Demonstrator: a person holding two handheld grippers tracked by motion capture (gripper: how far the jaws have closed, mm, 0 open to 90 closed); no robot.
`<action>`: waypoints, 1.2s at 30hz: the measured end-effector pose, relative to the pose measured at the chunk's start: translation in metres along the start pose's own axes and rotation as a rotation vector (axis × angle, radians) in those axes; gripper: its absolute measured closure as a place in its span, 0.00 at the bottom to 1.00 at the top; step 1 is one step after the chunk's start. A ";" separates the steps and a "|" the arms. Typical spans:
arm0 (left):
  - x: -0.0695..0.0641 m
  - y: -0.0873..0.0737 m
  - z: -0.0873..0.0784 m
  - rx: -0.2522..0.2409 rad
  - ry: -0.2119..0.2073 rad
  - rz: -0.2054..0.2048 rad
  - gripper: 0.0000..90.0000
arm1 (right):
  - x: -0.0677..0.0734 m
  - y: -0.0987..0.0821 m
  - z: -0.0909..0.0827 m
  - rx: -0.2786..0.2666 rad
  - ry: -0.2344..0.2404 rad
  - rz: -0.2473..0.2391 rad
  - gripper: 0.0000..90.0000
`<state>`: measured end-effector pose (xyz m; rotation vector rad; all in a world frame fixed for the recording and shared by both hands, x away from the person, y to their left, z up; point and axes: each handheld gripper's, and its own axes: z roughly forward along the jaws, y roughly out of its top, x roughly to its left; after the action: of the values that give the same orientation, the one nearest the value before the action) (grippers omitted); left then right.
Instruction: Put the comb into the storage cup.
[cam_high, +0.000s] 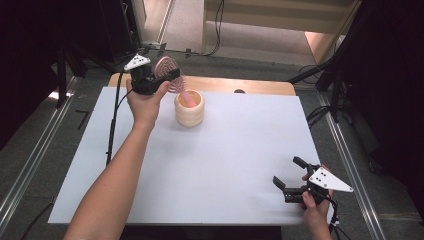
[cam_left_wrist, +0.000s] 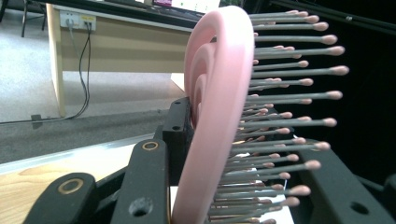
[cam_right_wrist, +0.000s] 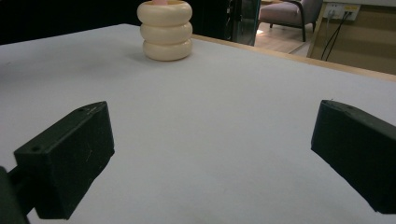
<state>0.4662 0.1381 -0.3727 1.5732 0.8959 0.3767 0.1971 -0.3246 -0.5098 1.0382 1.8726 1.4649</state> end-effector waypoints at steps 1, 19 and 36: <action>0.000 -0.001 0.001 0.002 0.002 -0.003 0.70 | 0.000 0.000 0.000 -0.002 -0.001 0.001 0.00; 0.003 -0.013 0.007 0.031 0.015 -0.006 0.70 | 0.000 0.000 0.000 -0.002 0.000 0.001 0.00; 0.007 -0.028 0.013 0.046 0.016 -0.032 0.70 | 0.000 0.000 0.001 0.002 -0.001 -0.003 0.00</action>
<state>0.4707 0.1337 -0.4035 1.5981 0.9476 0.3485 0.1976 -0.3240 -0.5103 1.0372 1.8741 1.4607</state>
